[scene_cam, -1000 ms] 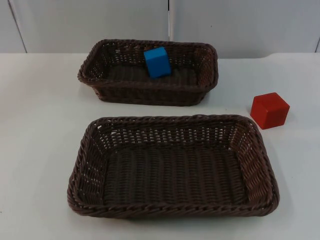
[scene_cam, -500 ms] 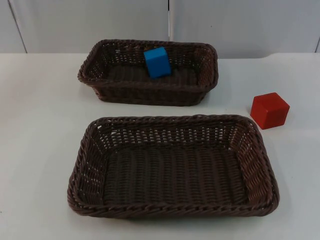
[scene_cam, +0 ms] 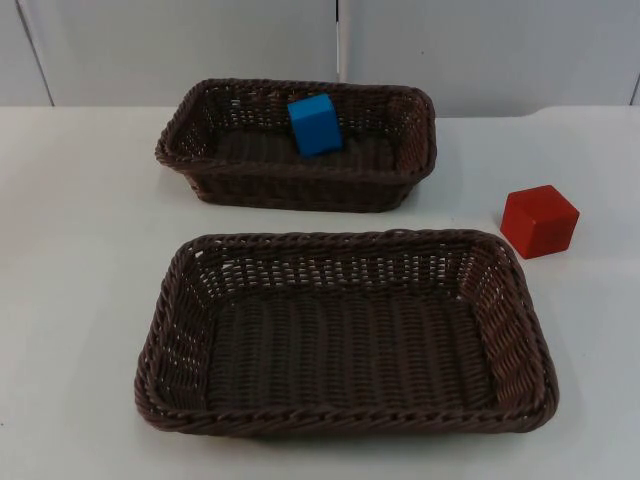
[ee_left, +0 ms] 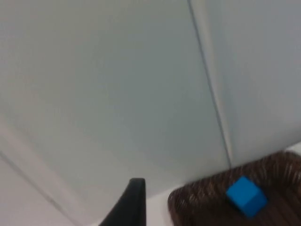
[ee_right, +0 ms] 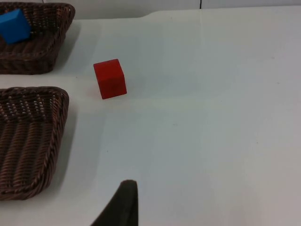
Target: Pick up one cube with the left hand and place it into the upper basket. Pick up one cube with the right hand and place it into the lower basket.
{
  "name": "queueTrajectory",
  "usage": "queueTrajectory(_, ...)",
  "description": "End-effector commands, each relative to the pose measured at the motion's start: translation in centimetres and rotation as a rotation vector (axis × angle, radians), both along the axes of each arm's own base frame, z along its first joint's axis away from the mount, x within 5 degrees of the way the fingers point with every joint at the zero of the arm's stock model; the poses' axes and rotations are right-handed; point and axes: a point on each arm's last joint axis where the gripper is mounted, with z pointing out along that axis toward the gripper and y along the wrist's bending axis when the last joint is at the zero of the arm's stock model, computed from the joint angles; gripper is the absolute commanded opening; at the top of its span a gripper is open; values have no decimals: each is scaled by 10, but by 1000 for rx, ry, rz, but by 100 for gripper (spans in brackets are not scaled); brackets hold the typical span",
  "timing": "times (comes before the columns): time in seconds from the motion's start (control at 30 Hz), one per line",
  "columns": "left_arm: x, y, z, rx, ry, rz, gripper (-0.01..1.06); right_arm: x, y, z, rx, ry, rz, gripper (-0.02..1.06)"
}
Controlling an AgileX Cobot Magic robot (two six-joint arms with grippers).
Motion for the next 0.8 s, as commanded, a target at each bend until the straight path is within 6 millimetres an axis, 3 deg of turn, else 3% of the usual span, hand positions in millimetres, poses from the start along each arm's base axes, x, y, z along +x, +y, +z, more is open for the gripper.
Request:
queueTrajectory(0.0,-14,11,2,8,54,41,98,0,0,0,-1,-9,-3,105)
queueTrajectory(0.27,-61,42,6,-69,108,109,98,0,0,0,-1,-9,-3,105)
queueTrajectory(0.77,-157,99,-62,-65,150,103,98,0,-1,0,-13,-9,-11,105)
